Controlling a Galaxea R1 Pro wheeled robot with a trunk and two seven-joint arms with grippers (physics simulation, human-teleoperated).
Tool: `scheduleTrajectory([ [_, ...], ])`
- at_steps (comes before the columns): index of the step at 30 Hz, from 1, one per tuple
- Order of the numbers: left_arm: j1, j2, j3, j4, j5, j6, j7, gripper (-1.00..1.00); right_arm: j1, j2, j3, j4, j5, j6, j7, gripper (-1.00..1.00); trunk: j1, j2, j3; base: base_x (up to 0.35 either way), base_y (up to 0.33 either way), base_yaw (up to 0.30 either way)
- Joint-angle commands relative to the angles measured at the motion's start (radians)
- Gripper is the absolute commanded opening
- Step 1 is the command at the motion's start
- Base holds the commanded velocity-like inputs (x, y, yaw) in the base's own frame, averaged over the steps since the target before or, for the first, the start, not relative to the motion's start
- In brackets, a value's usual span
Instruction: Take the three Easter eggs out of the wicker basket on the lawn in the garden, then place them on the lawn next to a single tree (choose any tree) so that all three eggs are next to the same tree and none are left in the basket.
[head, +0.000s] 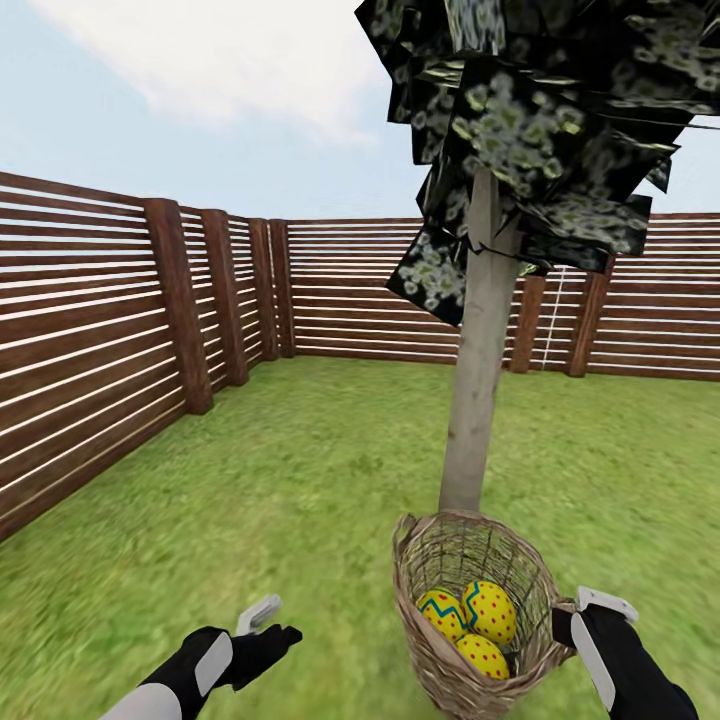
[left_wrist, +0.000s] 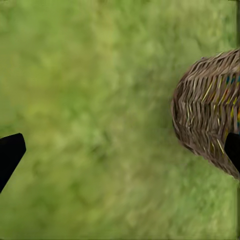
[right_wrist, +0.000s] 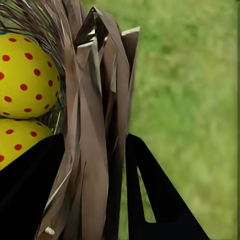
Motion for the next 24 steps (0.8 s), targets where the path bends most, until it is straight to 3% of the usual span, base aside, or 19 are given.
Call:
scheduleTrajectory([
  [1, 0.0, 0.0, 0.002, -0.002, 0.01, 0.008, 0.002, 1.0, -0.001, 0.0, 0.001, -0.001, -0.014, 0.001, -0.007, -1.0, 0.0, 0.0, -0.001, 0.21, -0.266, 0.0],
  [6, 0.0, -0.002, 0.002, -0.002, 0.008, 0.007, 0.0, 1.0, -0.001, 0.0, 0.001, -0.001, -0.014, 0.001, -0.007, -1.0, 0.0, 0.0, -0.001, 0.161, -0.194, 0.0],
  [10, 0.0, -0.028, 0.002, -0.005, 0.007, 0.007, -0.009, 1.0, -0.001, 0.0, 0.001, -0.001, -0.014, 0.001, -0.007, -1.0, 0.0, 0.0, -0.001, 0.012, -0.016, 0.0],
  [24, 0.0, -0.03, 0.004, -0.008, 0.009, 0.006, -0.008, 1.0, 0.0, 0.0, 0.001, -0.001, -0.012, 0.001, -0.007, -1.0, 0.054, -0.098, -0.045, 0.0, 0.0, 0.0],
])
